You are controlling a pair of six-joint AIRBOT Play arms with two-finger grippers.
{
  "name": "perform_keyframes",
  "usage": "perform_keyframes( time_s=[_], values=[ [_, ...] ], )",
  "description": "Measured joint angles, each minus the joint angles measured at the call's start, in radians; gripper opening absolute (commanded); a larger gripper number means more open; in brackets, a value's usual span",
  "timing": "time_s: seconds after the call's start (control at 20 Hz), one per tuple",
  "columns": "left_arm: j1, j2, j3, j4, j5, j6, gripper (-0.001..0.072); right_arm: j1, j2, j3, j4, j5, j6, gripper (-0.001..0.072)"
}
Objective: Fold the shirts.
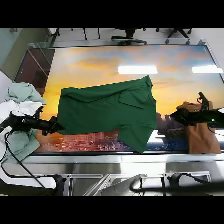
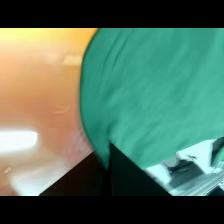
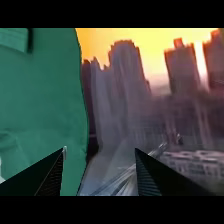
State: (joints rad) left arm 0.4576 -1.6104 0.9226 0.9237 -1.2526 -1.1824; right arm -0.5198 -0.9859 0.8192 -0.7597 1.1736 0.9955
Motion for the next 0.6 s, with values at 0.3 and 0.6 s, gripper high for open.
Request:
perform_keyframes(
  time_s=[0.3,0.6],
  values=[
    [0.000,-0.008,0.000,-0.116,0.022,0.060,0.0016,0.065,-0.066,-0.096,0.017,-0.044,-0.009,0.0502],
    [0.000,-0.008,0.000,-0.158,-0.020,0.073,0.0015,0.239,-0.172,-0.112,0.121,-0.133,-0.035,0.0135]
  ],
)
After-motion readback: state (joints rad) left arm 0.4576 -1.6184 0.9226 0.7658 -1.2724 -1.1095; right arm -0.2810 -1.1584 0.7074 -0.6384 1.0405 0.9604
